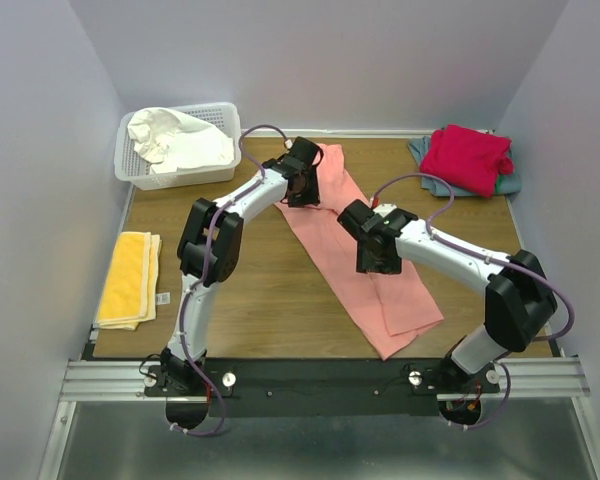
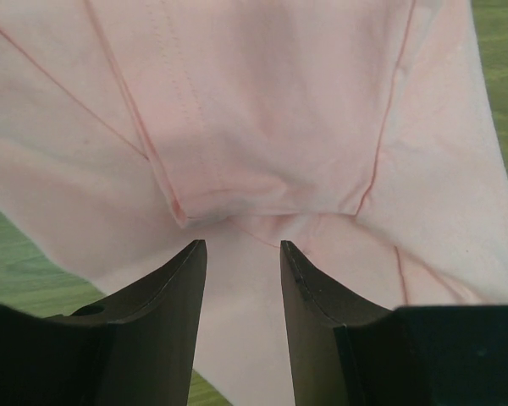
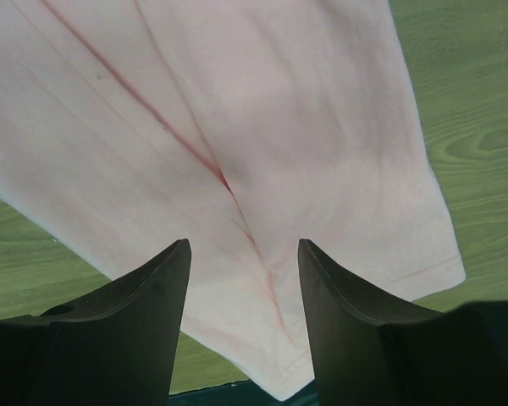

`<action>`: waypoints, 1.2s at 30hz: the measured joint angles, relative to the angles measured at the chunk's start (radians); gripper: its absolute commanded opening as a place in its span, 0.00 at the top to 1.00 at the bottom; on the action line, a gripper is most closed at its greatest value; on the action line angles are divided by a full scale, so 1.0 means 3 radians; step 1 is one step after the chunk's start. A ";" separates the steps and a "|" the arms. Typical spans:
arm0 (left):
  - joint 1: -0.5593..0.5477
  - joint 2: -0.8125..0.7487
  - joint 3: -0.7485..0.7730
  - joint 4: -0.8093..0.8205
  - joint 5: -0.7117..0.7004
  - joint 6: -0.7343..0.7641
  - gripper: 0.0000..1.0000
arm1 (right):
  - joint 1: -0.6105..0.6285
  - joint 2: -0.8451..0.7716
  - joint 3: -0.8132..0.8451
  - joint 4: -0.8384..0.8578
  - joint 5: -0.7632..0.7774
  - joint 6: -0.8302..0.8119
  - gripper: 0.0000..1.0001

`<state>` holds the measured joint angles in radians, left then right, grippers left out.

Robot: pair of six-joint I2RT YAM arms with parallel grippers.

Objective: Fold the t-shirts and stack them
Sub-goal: Fold the tshirt

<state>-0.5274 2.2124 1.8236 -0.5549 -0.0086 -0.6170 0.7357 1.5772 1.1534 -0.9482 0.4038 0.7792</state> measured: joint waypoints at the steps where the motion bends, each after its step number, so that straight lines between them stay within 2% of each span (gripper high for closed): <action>1: 0.0005 0.0000 0.0022 -0.0032 -0.0038 -0.0010 0.51 | 0.0000 0.0015 0.0018 -0.0005 0.0014 0.0011 0.37; 13: 0.0027 0.0656 0.0944 -0.0675 -0.0519 -0.0216 0.51 | 0.0000 0.0033 0.0045 -0.0134 0.0112 0.0094 0.37; 24: 0.0266 0.1047 0.1584 -0.0880 -0.0670 -0.0383 0.51 | -0.0009 0.0000 0.0163 -0.0240 0.0192 0.0135 0.37; 30: 0.0543 0.1174 0.1756 -0.0657 -0.0552 -0.0352 0.51 | -0.0011 0.0024 0.0267 -0.0299 0.0206 0.0134 0.37; 36: 0.0774 0.1241 0.1752 0.0064 0.0023 -0.0224 0.51 | -0.0014 0.0229 0.0308 -0.0291 0.0069 -0.0078 0.41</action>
<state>-0.2951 2.5847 2.3493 -0.5358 -0.0017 -0.6842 0.7315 1.6459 1.2457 -1.0355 0.4244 0.7559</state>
